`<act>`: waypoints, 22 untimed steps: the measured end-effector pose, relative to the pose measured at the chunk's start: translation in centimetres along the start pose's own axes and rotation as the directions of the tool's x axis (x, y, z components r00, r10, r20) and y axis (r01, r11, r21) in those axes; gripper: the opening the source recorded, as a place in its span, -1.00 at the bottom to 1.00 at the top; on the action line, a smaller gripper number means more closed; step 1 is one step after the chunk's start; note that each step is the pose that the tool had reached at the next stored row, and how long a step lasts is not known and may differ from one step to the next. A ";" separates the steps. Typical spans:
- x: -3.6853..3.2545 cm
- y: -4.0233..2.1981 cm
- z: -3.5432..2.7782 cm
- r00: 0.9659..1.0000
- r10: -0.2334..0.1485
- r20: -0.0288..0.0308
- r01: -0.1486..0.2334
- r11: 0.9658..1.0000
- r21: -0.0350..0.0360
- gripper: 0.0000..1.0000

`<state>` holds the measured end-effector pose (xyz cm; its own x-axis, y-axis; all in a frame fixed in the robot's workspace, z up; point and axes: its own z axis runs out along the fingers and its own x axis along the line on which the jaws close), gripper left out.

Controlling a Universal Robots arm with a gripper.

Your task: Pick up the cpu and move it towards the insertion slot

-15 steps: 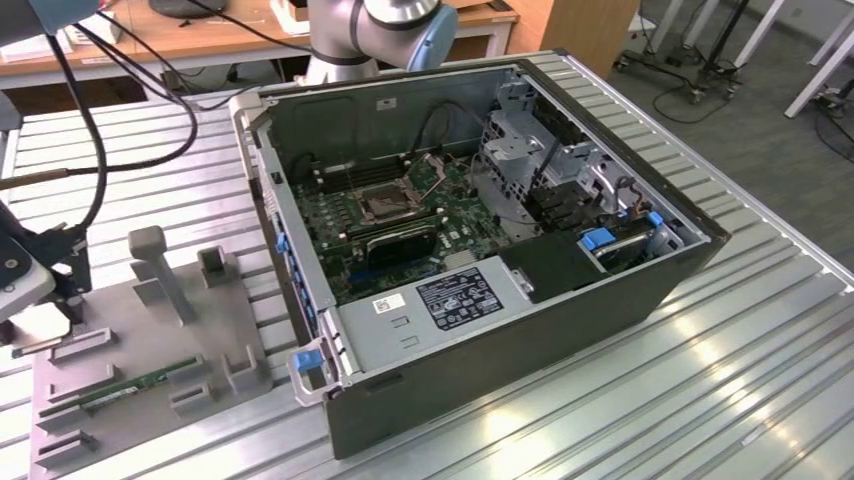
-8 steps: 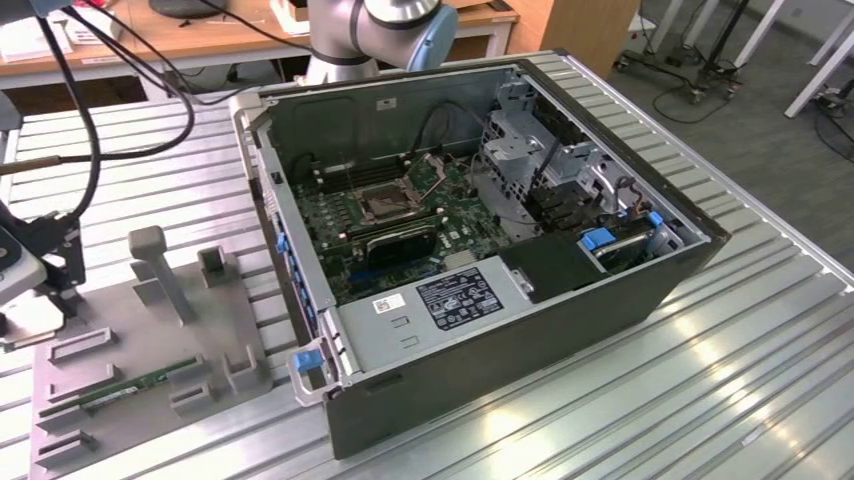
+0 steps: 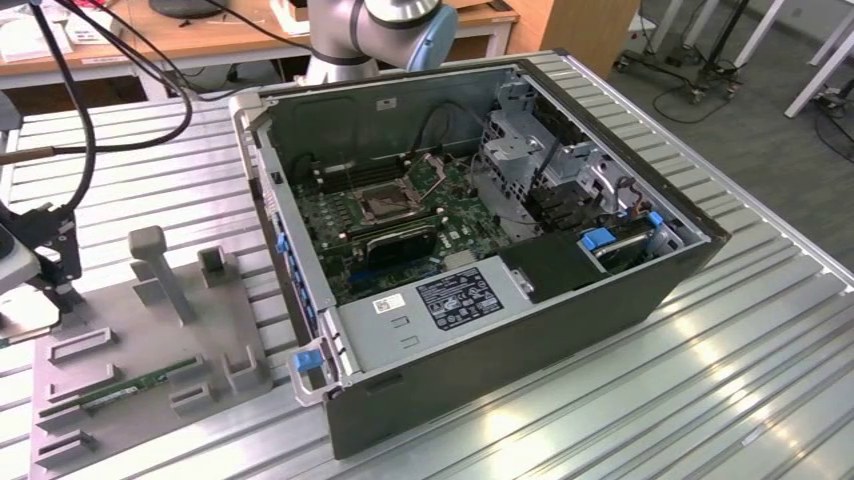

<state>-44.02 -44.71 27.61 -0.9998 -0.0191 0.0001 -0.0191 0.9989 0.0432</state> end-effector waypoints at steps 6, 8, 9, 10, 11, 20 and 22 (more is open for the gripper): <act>0.00 0.00 -0.02 1.000 0.000 0.000 0.000 1.000 0.000 0.09; 0.00 0.00 -0.06 1.000 0.000 0.000 0.000 1.000 0.000 0.09; 0.01 0.00 -0.13 1.000 0.000 -0.001 0.000 1.000 0.000 0.09; 0.00 0.01 -0.20 1.000 0.000 -0.001 0.000 1.000 0.000 0.09; 0.00 0.01 -0.26 1.000 0.000 0.000 0.000 1.000 0.000 0.09; 0.00 0.07 -1.60 1.000 0.000 0.000 0.000 1.000 0.000 0.09; 0.00 0.08 -1.94 1.000 0.000 0.000 0.000 1.000 0.000 0.09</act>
<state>-44.02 -44.71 29.55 -0.9998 -0.0191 0.0003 -0.0191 0.9989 0.0431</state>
